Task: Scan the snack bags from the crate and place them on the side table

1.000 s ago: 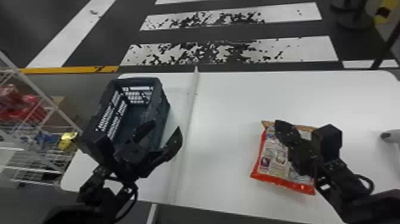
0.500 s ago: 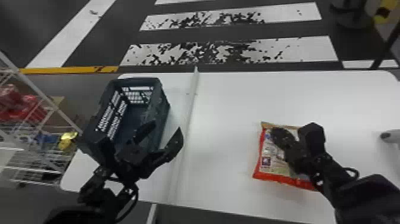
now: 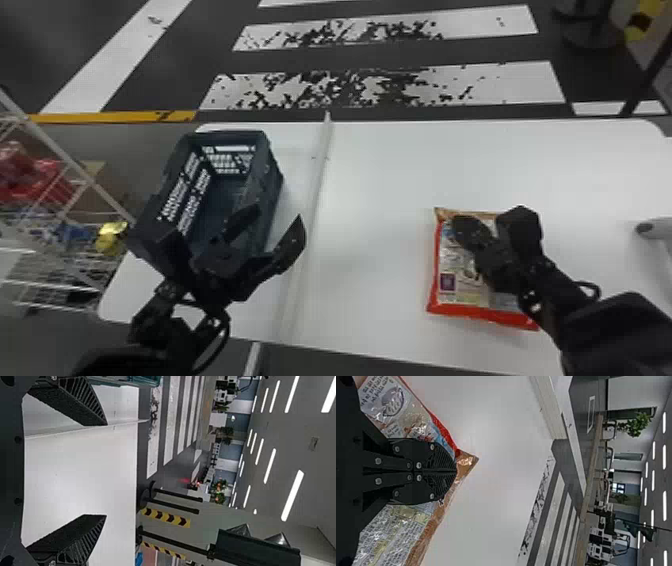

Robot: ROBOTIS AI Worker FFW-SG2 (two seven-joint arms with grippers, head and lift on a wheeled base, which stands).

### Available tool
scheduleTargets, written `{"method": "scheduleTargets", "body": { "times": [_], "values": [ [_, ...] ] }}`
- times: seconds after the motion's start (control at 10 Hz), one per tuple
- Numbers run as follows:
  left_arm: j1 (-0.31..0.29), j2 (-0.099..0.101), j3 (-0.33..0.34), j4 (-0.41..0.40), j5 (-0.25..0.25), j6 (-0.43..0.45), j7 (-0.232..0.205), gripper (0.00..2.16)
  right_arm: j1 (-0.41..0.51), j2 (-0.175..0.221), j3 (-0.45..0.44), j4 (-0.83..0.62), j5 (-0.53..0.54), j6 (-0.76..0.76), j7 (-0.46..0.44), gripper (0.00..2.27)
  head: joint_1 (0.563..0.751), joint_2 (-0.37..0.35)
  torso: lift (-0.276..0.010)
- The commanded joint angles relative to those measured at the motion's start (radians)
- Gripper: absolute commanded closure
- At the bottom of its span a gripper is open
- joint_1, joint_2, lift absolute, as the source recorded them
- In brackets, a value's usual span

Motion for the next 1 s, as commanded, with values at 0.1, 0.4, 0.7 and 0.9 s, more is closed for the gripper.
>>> {"method": "scheduleTargets", "body": {
  "times": [0.1,0.4,0.7,0.9],
  "values": [
    [0.000,0.001,-0.001,0.000,0.000,0.000,0.000,0.04,0.118,-0.009,-0.055,-0.246,-0.011,0.033,0.003,2.22,0.695,0.185,-0.081],
    [0.000,0.001,-0.007,0.003,0.000,0.000,0.000,0.04,0.199,-0.018,-0.026,-0.347,-0.001,0.052,0.044,2.22,0.695,0.192,-0.081],
    [0.005,-0.001,-0.007,0.003,0.000,0.000,-0.002,0.04,0.210,-0.021,0.057,-0.338,0.043,0.055,0.056,2.22,0.695,0.250,-0.081],
    [0.012,-0.001,-0.007,0.001,0.000,-0.003,-0.002,0.04,0.196,-0.021,0.098,-0.321,0.072,0.092,0.056,2.22,0.695,0.284,-0.081]
  ]
}}
